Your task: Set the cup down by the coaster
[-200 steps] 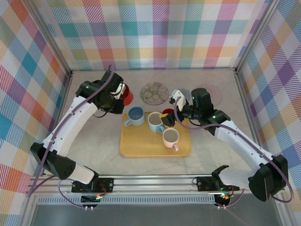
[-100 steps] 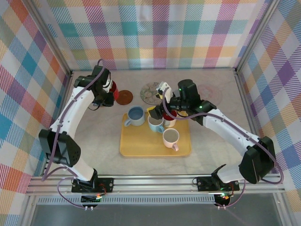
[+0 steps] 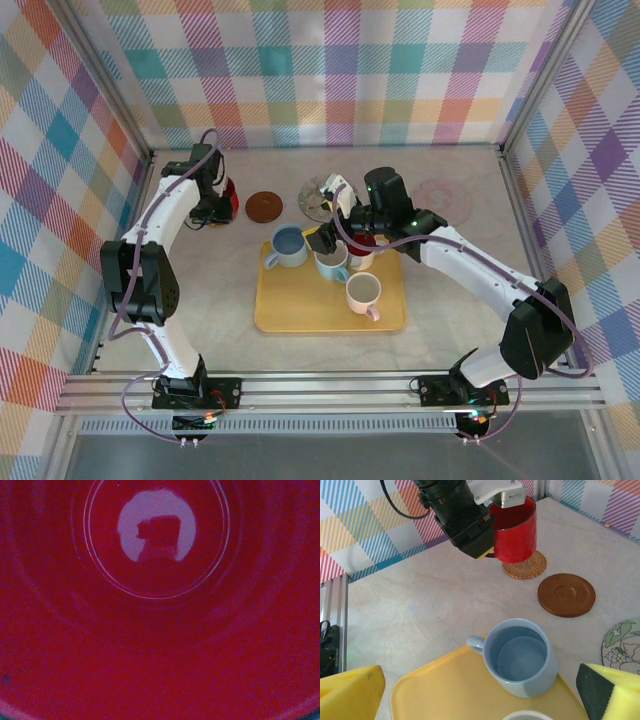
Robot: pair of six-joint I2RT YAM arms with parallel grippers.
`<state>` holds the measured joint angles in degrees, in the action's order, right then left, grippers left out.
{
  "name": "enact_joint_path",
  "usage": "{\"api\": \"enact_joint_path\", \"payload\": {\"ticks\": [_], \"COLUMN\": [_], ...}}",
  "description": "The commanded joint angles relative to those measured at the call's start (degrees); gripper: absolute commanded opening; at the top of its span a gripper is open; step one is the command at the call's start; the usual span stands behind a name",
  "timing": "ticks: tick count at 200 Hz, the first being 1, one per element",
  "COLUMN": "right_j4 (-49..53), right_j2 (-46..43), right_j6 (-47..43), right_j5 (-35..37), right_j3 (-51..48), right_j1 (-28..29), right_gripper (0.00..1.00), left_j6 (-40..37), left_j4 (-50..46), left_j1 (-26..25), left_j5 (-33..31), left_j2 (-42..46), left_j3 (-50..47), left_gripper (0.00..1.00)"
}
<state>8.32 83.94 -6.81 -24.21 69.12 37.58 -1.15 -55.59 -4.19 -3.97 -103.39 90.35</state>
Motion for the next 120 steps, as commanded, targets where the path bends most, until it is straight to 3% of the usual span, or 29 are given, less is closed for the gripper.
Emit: {"api": "enact_joint_path", "payload": {"ticks": [1, 120], "right_j4": [0.5, 1.9], "right_j2": [0.9, 2.1], "right_j6": [0.7, -0.2], "right_j5": [0.3, 1.4], "right_j3": [1.5, 1.5], "right_j1": [0.4, 1.0], "right_gripper": [0.99, 0.99], "left_j6": [-0.7, 1.5], "left_j4": [4.5, 13.8], "left_j1": [1.5, 3.4], "left_j5": [0.1, -2.3], "left_j2": [-0.7, -6.6], "left_j3": [0.5, -1.7], "left_gripper": [0.0, 0.0]}}
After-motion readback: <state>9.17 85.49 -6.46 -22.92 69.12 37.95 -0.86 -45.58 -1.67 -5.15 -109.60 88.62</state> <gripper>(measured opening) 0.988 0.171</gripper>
